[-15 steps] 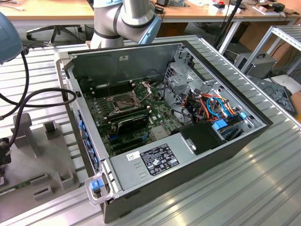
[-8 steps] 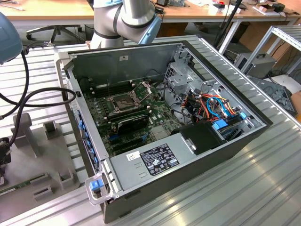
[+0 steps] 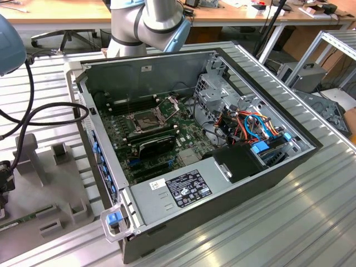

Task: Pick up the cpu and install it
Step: 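Pick up the cpu and move it towards the insertion slot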

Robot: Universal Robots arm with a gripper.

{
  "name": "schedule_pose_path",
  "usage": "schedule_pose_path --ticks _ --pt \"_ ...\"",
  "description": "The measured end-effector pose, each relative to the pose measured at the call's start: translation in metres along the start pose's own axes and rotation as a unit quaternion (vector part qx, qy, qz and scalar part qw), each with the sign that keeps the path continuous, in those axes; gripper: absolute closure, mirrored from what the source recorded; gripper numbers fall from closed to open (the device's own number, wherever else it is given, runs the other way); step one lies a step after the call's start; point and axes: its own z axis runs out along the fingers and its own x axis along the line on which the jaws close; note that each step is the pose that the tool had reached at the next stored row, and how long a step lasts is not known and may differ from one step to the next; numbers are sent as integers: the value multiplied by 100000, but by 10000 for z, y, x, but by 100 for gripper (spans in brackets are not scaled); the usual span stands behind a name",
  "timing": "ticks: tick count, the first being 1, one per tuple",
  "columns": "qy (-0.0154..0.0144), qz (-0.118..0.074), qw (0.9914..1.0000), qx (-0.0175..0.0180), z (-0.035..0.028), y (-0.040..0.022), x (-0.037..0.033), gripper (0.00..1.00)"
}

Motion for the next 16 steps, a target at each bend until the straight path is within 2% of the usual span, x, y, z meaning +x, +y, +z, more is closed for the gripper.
schedule_pose_path --ticks 4,9,16 --pt "8 -399 99999 151 27 9 3 31" --pt "-5 -2241 99975 200 41 9 3 31" --pt "-7 -2385 99971 199 57 9 7 31"
